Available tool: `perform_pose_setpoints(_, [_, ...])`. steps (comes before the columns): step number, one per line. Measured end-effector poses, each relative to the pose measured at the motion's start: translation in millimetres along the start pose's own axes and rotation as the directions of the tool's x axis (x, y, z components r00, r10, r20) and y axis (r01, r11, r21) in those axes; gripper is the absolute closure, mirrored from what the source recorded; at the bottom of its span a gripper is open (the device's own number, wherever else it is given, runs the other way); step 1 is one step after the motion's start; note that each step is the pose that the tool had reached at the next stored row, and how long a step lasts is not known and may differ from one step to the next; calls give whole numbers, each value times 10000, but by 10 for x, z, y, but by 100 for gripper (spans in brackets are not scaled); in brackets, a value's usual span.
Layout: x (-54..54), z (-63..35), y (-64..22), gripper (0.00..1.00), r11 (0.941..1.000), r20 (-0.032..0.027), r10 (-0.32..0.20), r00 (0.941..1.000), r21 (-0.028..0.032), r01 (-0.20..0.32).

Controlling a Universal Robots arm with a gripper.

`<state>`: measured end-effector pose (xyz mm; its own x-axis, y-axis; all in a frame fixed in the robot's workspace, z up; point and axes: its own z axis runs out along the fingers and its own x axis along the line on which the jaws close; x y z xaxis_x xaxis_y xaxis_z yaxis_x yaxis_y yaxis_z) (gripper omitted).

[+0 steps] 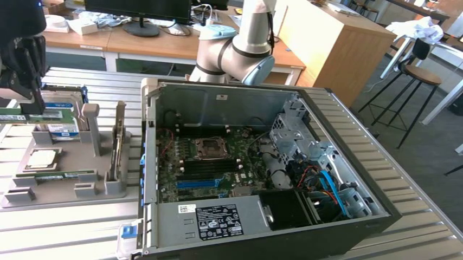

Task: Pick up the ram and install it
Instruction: 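Pick up the ram and move it above insertion slot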

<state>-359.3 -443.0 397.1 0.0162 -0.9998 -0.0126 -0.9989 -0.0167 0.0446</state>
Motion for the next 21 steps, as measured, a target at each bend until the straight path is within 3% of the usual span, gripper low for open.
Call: perform_pose_setpoints(21, [-2, -124, 4, 89, 10000, 1, 0, 10000, 0, 0])
